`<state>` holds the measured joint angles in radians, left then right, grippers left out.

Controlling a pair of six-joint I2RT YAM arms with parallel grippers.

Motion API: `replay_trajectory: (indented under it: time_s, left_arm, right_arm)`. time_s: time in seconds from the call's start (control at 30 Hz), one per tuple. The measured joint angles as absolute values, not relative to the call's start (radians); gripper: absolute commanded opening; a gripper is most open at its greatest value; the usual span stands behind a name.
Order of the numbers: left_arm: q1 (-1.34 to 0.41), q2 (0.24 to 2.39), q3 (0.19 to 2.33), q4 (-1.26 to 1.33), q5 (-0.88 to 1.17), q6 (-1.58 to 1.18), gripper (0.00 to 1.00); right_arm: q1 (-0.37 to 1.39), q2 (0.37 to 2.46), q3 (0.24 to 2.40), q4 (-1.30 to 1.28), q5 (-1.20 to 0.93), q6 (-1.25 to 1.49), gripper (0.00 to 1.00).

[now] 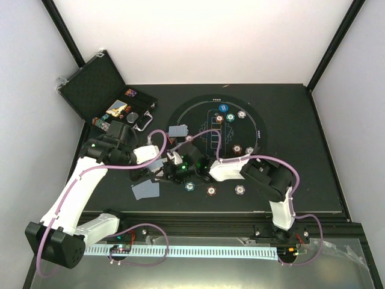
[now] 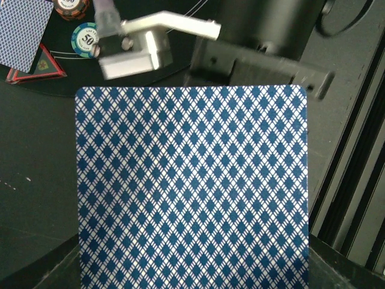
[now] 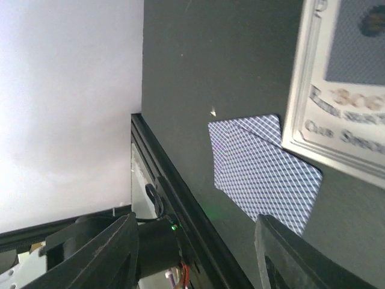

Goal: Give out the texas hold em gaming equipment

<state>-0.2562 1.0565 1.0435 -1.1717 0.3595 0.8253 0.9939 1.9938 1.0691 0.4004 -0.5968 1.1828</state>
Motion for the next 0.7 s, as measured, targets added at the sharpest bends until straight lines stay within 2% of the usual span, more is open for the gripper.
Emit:
replay_trajectory:
  time_s: [0.17, 0.37, 0.7]
  left_arm:
    - [-0.256, 1.056, 1.044, -1.175, 0.368, 0.825, 0.02]
    - [-0.256, 1.056, 1.043, -1.174, 0.371, 0.826, 0.01]
    - [-0.257, 1.053, 1.024, -1.174, 0.377, 0.836, 0.02]
  right_arm:
    - [0.963, 1.877, 0.949, 0.381, -0.577, 1.164, 0.65]
    - [0.901, 1.680, 0.844, 0.339, -0.553, 1.130, 0.80]
    - [0.898, 1.568, 0.844, 0.361, -0.567, 1.137, 0.85]
